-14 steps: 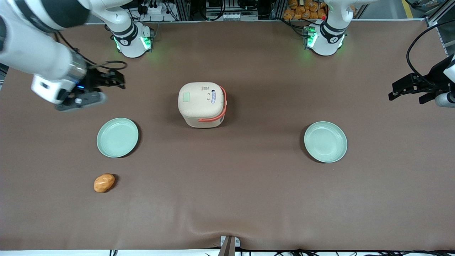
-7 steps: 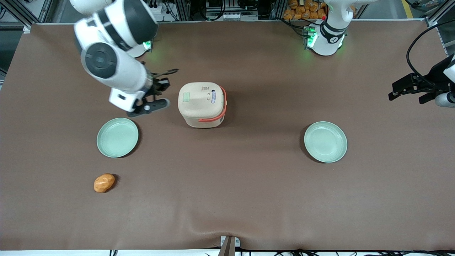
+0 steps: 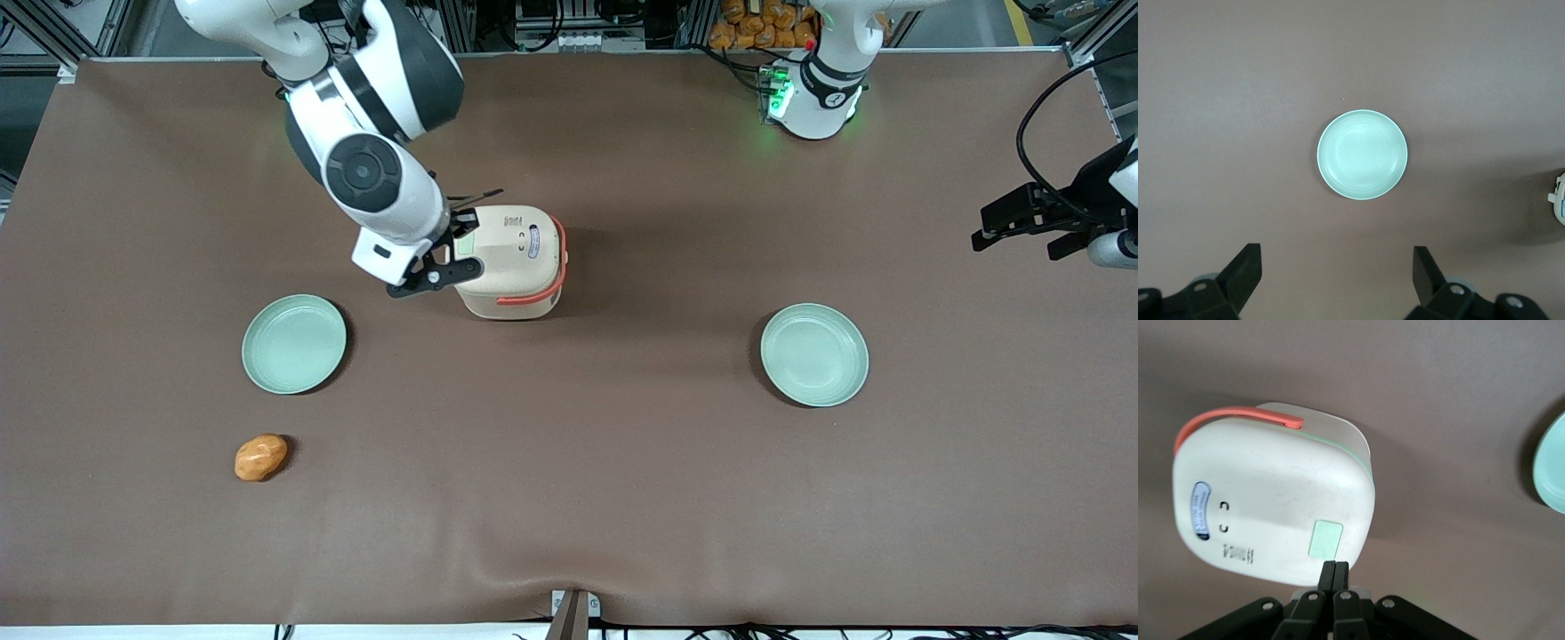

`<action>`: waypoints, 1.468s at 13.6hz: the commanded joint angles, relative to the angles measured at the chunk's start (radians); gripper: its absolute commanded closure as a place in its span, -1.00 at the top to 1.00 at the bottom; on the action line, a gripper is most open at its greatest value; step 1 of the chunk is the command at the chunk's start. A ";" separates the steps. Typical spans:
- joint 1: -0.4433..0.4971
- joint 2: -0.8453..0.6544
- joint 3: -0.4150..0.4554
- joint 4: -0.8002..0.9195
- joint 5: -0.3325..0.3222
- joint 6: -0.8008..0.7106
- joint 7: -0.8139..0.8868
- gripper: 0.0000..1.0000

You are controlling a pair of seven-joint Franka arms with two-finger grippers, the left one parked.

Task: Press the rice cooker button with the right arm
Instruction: 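Press down on the rice cooker's green lid button with the right gripper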

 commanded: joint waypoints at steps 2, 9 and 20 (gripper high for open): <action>0.046 0.012 -0.013 -0.067 0.014 0.030 0.079 -1.00; 0.092 0.016 -0.013 -0.102 0.014 0.039 0.182 -1.00; 0.079 0.064 -0.016 -0.102 0.005 0.084 0.182 -1.00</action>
